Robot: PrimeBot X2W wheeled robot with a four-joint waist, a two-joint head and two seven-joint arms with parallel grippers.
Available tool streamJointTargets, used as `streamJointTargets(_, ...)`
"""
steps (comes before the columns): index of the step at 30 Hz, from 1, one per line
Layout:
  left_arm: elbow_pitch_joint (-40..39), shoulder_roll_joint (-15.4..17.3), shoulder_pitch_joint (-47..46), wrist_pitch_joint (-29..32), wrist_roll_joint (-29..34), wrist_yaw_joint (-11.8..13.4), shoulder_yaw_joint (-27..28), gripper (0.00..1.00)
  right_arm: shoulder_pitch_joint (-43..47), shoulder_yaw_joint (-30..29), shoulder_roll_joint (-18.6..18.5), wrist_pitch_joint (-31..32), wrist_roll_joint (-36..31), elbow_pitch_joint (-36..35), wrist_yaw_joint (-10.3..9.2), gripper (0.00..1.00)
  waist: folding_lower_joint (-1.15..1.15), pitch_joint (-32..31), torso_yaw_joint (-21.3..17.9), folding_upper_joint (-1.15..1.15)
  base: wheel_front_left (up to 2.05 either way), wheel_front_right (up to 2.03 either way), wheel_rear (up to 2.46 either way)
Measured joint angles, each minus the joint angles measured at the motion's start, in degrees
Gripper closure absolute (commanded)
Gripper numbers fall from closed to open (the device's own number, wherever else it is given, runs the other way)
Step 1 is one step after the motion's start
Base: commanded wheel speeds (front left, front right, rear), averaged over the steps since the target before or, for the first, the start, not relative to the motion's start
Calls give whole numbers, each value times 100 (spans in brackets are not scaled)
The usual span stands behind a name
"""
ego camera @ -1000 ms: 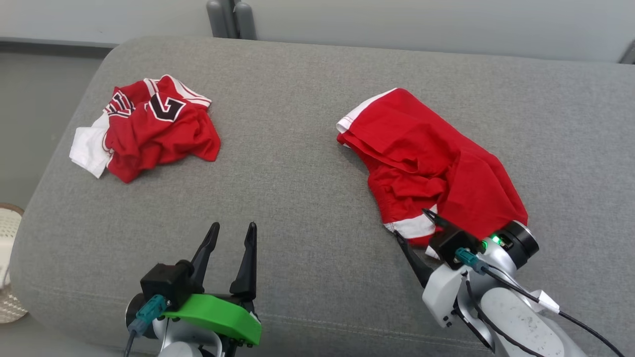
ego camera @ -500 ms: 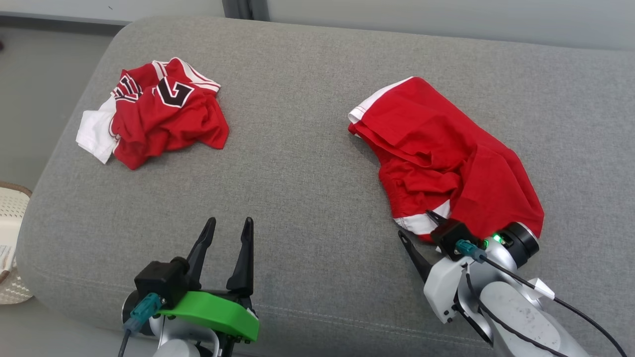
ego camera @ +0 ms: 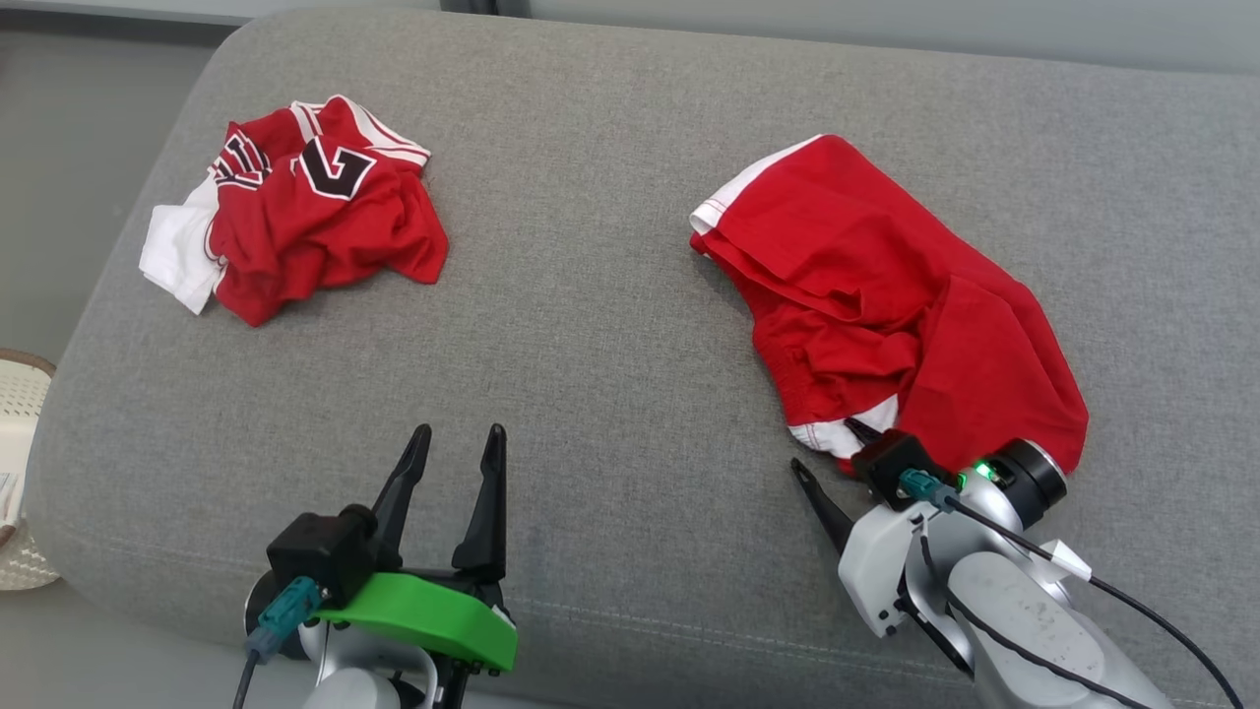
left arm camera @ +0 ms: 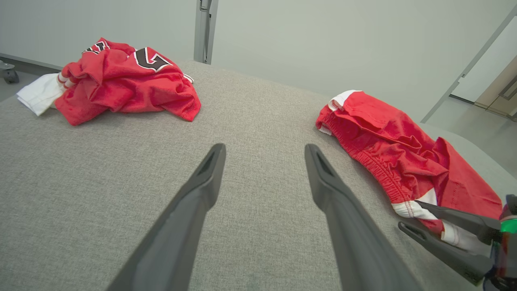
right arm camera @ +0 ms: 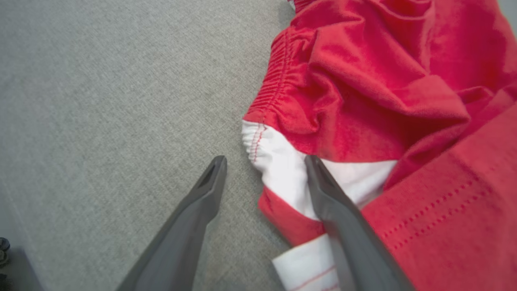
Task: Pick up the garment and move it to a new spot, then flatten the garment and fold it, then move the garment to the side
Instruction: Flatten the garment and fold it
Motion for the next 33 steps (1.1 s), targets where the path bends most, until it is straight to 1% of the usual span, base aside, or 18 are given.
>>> streamJointTargets(1,2,0,-12,0,-7,0,1,0,-31,0,1,0,0,31,-1,0,0,11,4,0,0,0,0)
streamJointTargets(2,2,-1,-28,0,-18,0,2,0,-53,0,2,-4,0,53,-1,6,0,17,8,0,0,0,0)
streamJointTargets(3,2,-2,-51,0,-32,0,2,0,-68,0,4,-10,0,75,-5,25,0,22,10,0,0,0,0)
streamJointTargets(4,2,-4,-74,0,-41,0,4,0,-79,0,7,-42,0,93,-8,62,0,27,13,0,0,0,0)
streamJointTargets(5,3,-5,-93,0,-41,0,7,0,-92,1,8,-56,-1,110,-10,84,0,31,14,0,0,0,0)
streamJointTargets(6,3,-8,-104,0,-41,0,10,0,-116,3,8,-57,-1,135,-14,100,0,35,14,0,0,0,0)
streamJointTargets(16,92,-23,-107,-15,-41,-1,22,0,-285,59,89,-255,23,229,-33,100,0,-22,-5,0,0,0,0)
streamJointTargets(23,188,-60,-106,-15,-46,-1,21,0,-299,249,275,-436,591,2,55,100,0,-172,-24,0,0,0,0)
streamJointTargets(24,204,-89,-106,-15,-47,-1,7,0,-315,197,308,-522,914,-126,100,100,0,-219,-26,0,0,0,0)
streamJointTargets(27,207,-113,-105,-16,-62,-1,-5,0,-389,153,304,-530,1526,-312,101,100,0,-280,-29,0,0,0,0)
streamJointTargets(28,211,-115,-105,-16,-73,-2,-27,0,-400,204,286,-532,1861,-435,102,100,0,-293,-29,0,0,0,0)
streamJointTargets(31,213,-149,-106,-16,-80,-52,-94,0,-420,581,212,-526,2997,-861,113,100,0,-317,7,0,0,0,0)
streamJointTargets(33,227,-159,-108,-16,-81,-94,-168,0,-467,862,234,-482,3549,-1094,127,100,0,-326,48,0,0,0,0)
